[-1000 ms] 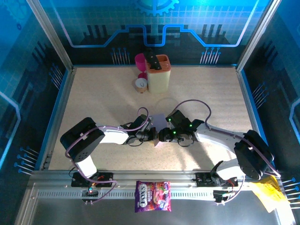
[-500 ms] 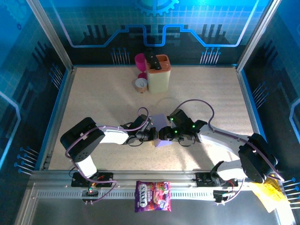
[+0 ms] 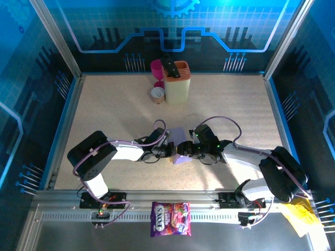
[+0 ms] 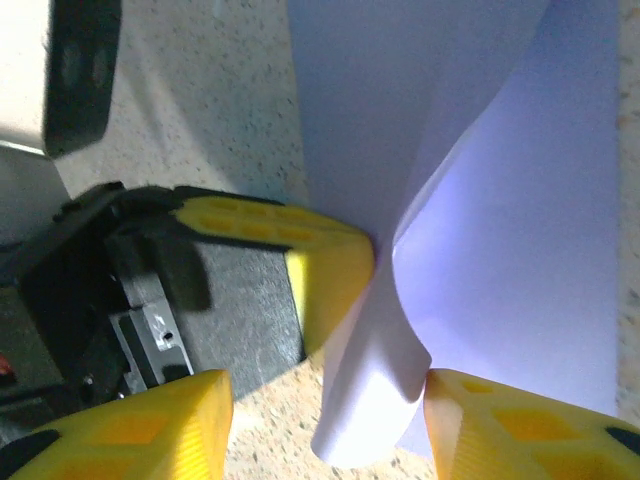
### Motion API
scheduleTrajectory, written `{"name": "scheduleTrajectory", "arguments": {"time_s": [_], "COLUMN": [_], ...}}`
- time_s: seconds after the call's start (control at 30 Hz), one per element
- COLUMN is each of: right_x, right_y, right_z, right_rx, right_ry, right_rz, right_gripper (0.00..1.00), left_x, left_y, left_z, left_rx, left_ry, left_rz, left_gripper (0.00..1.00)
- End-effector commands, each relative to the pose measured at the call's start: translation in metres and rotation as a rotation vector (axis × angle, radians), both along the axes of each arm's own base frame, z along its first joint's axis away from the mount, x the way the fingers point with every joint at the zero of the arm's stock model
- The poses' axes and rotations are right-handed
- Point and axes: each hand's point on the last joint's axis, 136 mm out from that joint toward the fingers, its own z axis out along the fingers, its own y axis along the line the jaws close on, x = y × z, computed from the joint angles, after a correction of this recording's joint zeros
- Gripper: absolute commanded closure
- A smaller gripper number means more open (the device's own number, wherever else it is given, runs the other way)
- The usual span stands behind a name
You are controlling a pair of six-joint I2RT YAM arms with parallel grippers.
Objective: Fold a paper plane with a square sheet of paper (pick it up from the middle)
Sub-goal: Fold the triangle a second time at the center of the table.
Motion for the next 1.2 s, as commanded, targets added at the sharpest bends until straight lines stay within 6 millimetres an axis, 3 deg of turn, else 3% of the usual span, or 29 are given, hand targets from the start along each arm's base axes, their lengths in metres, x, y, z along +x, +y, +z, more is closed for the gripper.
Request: {"name": "scheduleTrajectory", "arguments": {"time_s": [0.0, 0.7, 0.83, 1.07, 1.17], "right_x": [0.012, 0.031, 0.034, 0.034, 0.033], "right_y": [0.011, -0.003, -0.009, -0.008, -0.008], "right_z": [0.01, -0.017, -0.021, -0.03, -0.032], "right_rx": [0.107, 0.131, 0.118, 0.119, 0.125], "right_ry": [-0.03, 0.022, 0.032, 0.059, 0.068], "right_rz": [-0.011, -0.027, -0.03, -0.032, -0.039], "right_gripper": [0.46, 0.52, 0.59, 0.84, 0.88], "left_x": [-0.035, -0.034, -0.029, -0.017, -0.011], "left_y": [0.03, 0.031, 0.031, 0.033, 0.036], "left_z": [-0.047, -0.043, -0.033, -0.012, -0.002], "left_rx": [0.147, 0.152, 0.162, 0.16, 0.142], "left_ry": [0.157, 0.142, 0.098, 0.038, 0.011], "left_rz": [-0.012, -0.024, -0.049, -0.07, -0.062], "left_gripper": [1.0, 1.0, 1.0, 0.99, 0.88]}}
